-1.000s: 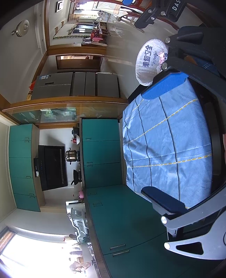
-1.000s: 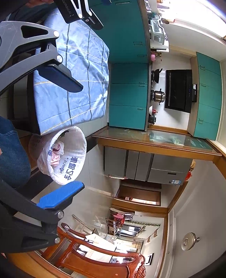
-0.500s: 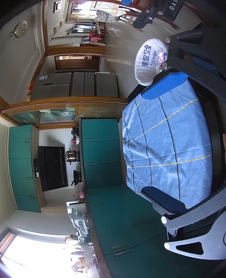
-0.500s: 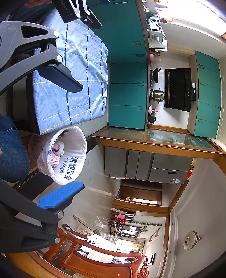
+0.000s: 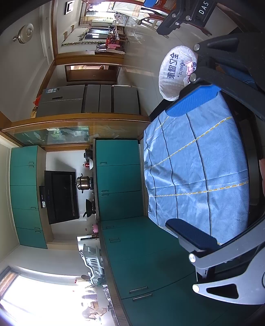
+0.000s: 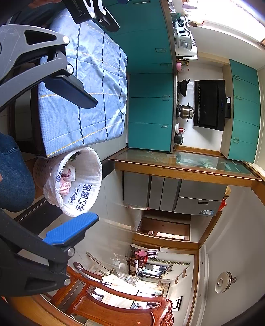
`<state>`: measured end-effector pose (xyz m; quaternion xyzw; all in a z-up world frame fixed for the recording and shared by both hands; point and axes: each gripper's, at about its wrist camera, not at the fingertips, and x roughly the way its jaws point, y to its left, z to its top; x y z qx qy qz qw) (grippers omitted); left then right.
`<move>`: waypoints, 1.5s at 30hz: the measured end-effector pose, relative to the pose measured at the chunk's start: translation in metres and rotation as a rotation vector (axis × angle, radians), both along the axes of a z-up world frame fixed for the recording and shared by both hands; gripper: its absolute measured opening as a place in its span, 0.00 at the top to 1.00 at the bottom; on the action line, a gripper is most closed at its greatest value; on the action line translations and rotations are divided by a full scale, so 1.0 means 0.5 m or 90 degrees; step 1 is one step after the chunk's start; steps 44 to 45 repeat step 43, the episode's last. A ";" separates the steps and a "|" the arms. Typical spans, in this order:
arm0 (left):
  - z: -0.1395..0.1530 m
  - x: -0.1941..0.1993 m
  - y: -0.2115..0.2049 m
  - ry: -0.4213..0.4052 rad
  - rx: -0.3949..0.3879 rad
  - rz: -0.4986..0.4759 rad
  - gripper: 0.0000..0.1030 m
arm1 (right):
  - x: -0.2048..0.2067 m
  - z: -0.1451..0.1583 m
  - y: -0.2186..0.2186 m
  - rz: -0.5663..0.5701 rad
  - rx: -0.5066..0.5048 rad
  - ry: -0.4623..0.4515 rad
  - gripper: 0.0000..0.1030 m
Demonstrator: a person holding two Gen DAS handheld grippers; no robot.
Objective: Collect trash
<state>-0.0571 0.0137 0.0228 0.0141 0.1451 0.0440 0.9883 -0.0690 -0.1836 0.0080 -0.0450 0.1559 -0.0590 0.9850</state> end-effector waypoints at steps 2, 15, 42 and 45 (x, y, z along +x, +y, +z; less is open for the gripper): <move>-0.001 0.000 0.000 0.001 0.000 0.001 0.03 | 0.002 -0.001 0.001 0.000 -0.001 0.001 0.03; -0.003 0.004 -0.001 0.005 0.002 0.005 0.03 | 0.004 -0.002 0.001 0.001 -0.001 0.003 0.03; -0.055 0.091 0.019 0.044 0.042 0.006 0.03 | 0.049 -0.036 -0.003 0.057 0.009 0.048 0.03; -0.063 0.110 0.026 0.046 0.059 0.021 0.03 | 0.048 -0.035 0.007 0.097 0.006 0.052 0.03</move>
